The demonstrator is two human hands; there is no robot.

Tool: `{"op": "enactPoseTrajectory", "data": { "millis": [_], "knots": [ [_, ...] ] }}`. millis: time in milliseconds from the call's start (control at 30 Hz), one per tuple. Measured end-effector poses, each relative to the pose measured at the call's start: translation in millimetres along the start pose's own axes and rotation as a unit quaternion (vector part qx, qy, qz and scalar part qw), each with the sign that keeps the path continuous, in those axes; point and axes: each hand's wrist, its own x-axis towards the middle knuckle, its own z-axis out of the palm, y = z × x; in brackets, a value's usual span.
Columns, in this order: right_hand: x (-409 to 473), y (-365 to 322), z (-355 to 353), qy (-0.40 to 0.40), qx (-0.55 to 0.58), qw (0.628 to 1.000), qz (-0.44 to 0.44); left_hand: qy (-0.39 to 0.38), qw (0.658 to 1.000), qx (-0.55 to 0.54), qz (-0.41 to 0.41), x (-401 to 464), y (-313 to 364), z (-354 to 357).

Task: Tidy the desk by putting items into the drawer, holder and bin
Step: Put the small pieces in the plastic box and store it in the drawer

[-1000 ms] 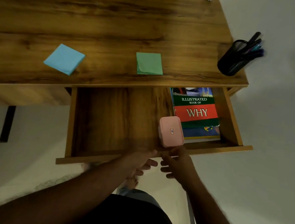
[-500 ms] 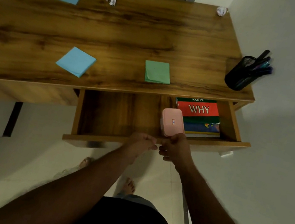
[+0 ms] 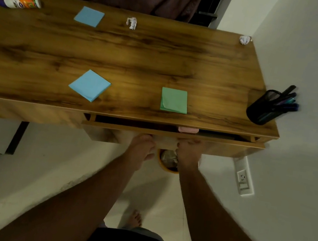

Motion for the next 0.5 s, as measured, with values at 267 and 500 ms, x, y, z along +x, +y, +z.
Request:
{"op": "enactPoseTrajectory", "data": {
  "millis": [267,500],
  "knots": [
    [14.8,-22.2,12.5,-0.055,0.230,0.967,0.095,-0.025,0.999,-0.042,0.014,16.6,20.6,4.1],
    [20.0,-26.0,4.8,-0.102,0.181,0.972,0.109,-0.040,0.999,0.016,0.027,8.9,22.2,6.9]
  ]
}}
